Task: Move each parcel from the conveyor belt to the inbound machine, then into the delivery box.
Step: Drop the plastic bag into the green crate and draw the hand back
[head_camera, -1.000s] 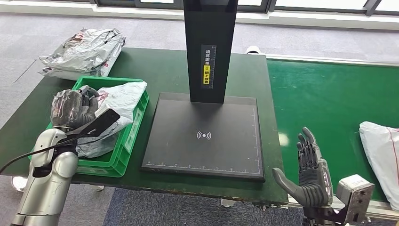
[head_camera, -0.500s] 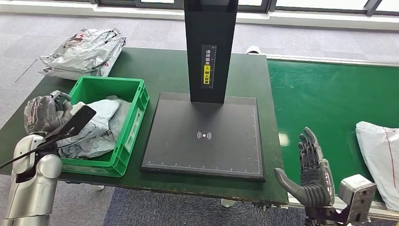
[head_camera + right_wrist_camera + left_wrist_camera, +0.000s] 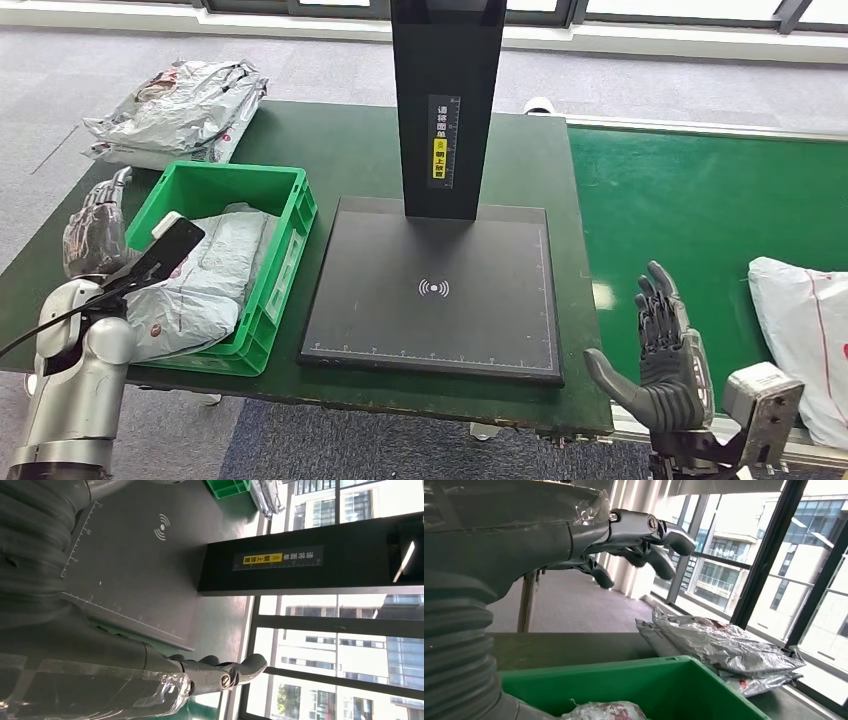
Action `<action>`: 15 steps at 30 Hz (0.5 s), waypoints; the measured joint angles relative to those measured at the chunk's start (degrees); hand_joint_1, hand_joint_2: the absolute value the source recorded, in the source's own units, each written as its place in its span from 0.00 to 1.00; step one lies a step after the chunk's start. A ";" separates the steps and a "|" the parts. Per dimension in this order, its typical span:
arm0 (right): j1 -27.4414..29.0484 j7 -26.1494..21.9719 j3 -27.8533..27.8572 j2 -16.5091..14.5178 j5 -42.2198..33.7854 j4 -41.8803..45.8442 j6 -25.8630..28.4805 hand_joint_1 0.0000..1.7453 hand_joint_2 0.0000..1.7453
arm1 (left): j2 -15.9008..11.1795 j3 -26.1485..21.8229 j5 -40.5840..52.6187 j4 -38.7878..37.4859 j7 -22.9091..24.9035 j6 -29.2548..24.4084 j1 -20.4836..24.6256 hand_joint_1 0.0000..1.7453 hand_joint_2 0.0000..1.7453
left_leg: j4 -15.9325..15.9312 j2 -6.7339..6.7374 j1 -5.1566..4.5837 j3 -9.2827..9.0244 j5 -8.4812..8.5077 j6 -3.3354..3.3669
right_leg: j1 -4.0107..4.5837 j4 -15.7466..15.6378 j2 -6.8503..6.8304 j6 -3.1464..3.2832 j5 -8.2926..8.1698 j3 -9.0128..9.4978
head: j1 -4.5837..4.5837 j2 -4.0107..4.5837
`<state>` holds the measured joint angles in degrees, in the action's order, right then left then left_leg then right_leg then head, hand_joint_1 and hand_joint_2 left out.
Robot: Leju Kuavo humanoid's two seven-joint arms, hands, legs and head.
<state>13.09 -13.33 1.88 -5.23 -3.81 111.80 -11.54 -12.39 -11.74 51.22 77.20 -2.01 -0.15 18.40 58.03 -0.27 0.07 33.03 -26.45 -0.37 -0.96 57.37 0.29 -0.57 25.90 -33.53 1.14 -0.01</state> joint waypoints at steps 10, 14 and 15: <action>-0.10 0.02 0.02 -0.01 -0.15 -0.07 -0.03 0.00 1.00 | 1.71 -0.63 -13.79 0.80 -3.67 6.93 -0.01 0.00 1.00 | 0.00 -0.02 0.00 0.00 0.00 0.00 | 0.00 0.00 -0.01 0.00 0.00 0.02 | 0.01 0.00; -1.66 1.17 0.20 0.20 0.43 -1.46 -0.25 0.00 1.00 | 4.21 -1.47 -48.31 6.56 -6.99 20.29 -1.63 0.00 1.00 | 0.00 0.08 -0.01 0.02 -0.01 0.00 | -0.01 0.00 0.07 0.02 -0.04 0.01 | 0.02 0.00; -2.55 1.92 0.38 0.42 1.59 -2.22 0.03 0.00 1.00 | 4.79 -1.28 -54.40 8.74 -7.10 22.14 -2.36 0.00 1.00 | 0.00 0.12 -0.01 0.02 -0.02 0.01 | -0.02 -0.01 0.11 0.03 -0.05 0.00 | 0.02 -0.01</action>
<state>10.54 -11.41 2.26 -4.81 -2.22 109.58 -11.51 -7.60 -13.01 -3.19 85.94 -9.11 21.99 16.04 58.04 -0.15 0.05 33.04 -26.46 -0.37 -0.98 57.36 0.40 -0.55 25.85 -33.53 1.16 -0.02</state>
